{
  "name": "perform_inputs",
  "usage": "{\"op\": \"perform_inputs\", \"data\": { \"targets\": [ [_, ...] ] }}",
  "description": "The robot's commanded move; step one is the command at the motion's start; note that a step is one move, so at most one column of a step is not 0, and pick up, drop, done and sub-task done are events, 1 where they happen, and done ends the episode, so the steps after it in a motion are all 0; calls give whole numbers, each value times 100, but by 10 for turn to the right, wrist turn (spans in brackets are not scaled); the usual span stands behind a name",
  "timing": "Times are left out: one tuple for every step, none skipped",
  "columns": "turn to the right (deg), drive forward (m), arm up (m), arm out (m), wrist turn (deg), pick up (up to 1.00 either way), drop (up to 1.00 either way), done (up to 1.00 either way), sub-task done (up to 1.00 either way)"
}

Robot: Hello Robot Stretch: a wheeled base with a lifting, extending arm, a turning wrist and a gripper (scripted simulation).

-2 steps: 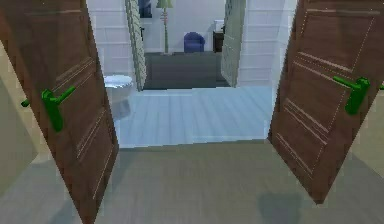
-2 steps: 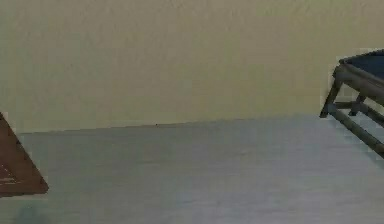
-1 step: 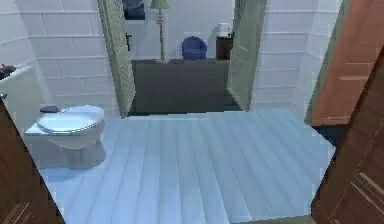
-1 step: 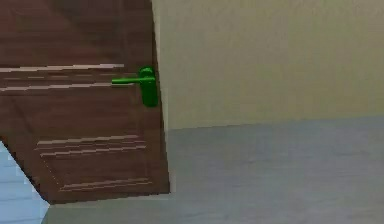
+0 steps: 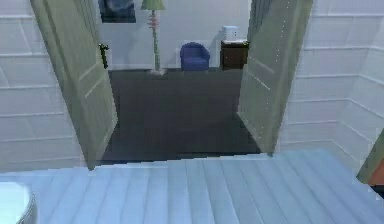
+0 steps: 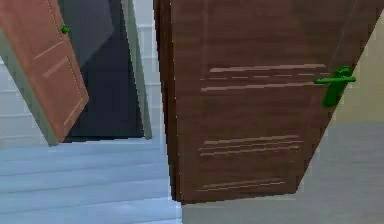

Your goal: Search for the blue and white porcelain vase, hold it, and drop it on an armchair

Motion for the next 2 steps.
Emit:
{"op": "perform_inputs", "data": {
  "targets": [
    [0,100,0,0,0,0,0,0,0],
    [0,100,0,0,0,0,0,0,0]
  ]
}}
